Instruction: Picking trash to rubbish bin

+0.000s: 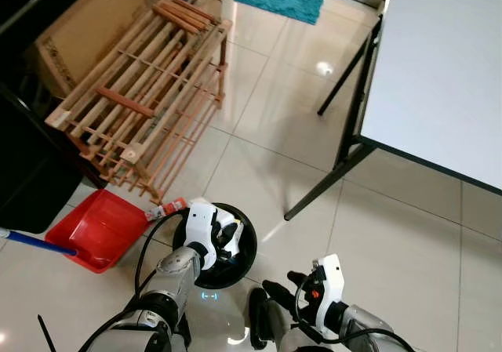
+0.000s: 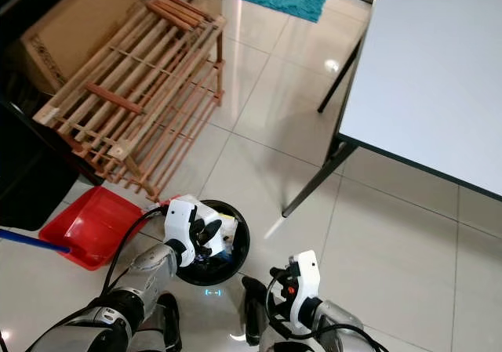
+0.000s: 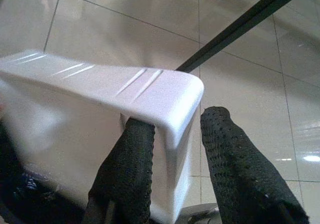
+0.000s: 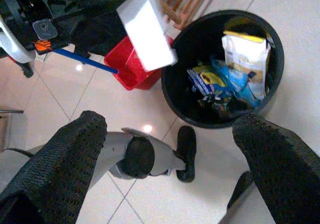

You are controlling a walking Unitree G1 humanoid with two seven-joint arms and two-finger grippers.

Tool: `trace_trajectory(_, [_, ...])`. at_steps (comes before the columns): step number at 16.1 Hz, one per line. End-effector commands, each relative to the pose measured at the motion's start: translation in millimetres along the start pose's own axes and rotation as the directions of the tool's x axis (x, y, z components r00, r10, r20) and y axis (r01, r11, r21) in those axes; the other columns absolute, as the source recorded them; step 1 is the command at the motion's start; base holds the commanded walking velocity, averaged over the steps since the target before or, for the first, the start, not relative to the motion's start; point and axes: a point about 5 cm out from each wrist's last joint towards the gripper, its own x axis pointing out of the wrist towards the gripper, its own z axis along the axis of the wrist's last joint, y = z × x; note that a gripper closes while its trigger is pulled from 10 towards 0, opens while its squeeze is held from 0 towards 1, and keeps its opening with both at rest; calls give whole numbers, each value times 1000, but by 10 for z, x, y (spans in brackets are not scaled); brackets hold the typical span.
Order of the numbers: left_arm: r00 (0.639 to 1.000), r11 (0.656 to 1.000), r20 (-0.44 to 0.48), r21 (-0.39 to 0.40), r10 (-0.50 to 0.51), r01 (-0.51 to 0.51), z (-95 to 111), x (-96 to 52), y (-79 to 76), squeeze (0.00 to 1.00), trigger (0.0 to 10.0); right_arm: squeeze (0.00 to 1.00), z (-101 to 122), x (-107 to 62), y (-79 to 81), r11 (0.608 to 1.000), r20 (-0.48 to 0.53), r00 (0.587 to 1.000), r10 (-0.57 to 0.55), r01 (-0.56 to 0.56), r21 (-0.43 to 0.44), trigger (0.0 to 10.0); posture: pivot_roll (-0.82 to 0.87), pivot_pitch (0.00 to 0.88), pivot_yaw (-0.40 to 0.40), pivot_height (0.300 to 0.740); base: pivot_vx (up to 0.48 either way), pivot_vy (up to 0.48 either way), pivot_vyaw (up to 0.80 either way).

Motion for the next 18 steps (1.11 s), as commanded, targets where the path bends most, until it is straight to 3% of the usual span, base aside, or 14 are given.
trace_trajectory(1, [999, 999, -36, -28, -18, 17, -133, -29, -38, 1000, 10000, 0, -73, -59, -19, 1000, -20, 1000, -18, 19, 21, 10000, -193, 352, -145, 740, 0, 0, 0])
trace_trajectory(7, [999, 999, -37, -41, -1, 0, -157, -56, 3, 1000, 10000, 0, -61, -67, 4, 999, -23, 1000, -17, 17, 35, 10000, -189, 360, -152, 740, 0, 0, 0])
trace_trajectory(8, [999, 999, -43, -30, 18, -19, -164, -68, 33, 0, 10000, 0, -60, -66, 2, 999, -24, 1000, -18, 19, 36, 10000, -186, 358, -152, 740, 0, 0, 0])
trace_trajectory(10, [998, 999, -47, -30, 37, -39, -187, -94, 75, 0, 10000, 0, -63, -60, -21, 999, -31, 999, -37, 38, 33, 10000, -175, 351, -148, 740, 0, 0, 0])
trace_trajectory(13, [986, 990, -99, -26, 137, -141, -404, -276, 272, 0, 10000, 0, -38, -60, -199, 980, -31, 980, -198, 197, -28, 10000, -145, 319, -134, 740, 0, 0, 0])
trace_trajectory(14, [979, 985, -121, -21, 167, -171, -469, -330, 322, 0, 10000, 0, -27, -65, -266, 961, -36, 962, -269, 266, -72, 10000, -134, 305, -129, 740, 0, 0, 0])
trace_trajectory(16, [943, 962, -194, 58, 271, -265, -686, -516, 462, 0, 10000, 0, 9, -97, -429, 903, -29, 905, -425, 423, -73, 10000, -98, 264, -118, 740, 0, 0, 0])
trace_trajectory(17, [929, 953, -212, 74, 304, -295, -738, -566, 499, 0, 10000, 0, 14, -104, -455, 892, -29, 893, -450, 447, -71, 10000, -89, 255, -116, 740, 0, 0, 0])
trace_trajectory(18, [897, 927, -239, 44, 372, -373, -876, -719, 593, 0, 10000, 0, 29, -133, -529, 845, -15, 847, -531, 529, -75, 10000, -66, 227, -108, 740, 0, 0, 0])
